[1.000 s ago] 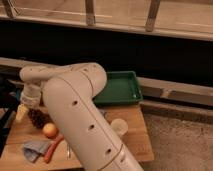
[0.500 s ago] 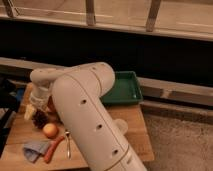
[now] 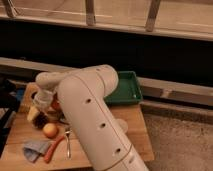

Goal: Place grapes in metal cup

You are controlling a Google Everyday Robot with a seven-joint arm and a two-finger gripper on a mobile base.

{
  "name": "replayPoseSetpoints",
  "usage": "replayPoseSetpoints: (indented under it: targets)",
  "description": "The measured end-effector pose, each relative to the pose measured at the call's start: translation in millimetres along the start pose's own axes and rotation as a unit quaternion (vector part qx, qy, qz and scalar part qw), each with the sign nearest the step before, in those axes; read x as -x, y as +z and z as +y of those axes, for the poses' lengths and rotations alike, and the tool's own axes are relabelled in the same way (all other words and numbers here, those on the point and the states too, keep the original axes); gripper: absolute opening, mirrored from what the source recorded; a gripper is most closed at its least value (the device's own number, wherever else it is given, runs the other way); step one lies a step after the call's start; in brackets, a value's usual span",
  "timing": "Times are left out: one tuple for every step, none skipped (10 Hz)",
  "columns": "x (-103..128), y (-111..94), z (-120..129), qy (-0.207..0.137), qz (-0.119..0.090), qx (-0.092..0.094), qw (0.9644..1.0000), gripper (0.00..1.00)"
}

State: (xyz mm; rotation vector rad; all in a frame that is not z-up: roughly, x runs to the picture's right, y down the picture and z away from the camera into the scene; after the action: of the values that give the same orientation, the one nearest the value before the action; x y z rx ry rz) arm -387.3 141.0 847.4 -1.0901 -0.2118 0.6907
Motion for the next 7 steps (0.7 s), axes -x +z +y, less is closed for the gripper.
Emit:
replayPoseSetpoints:
  targets:
    - [1.8, 3.3, 1.2, -0.002, 0.003, 0.004, 1.0000, 0.74]
    - [3.3, 4.8, 2.2, -0.005, 0.005, 0.006, 1.0000, 0.73]
    - [3.6, 6.3, 3.7, -0.009, 0.009, 0.008, 0.9999, 0.68]
    - [4.7, 6.5, 5.0, -0.012, 0.010, 0.008, 0.9998, 0.60]
    - [5.7, 7.2, 7.3, -0.017, 0.010, 0.008, 0.9998, 0.48]
    - [6.4, 7.0, 8.7, -0.018, 0.009, 0.009, 0.9997, 0.37]
    - [6.6, 6.0, 9.5, -0.019, 0.008, 0.011, 0.9997, 0.29]
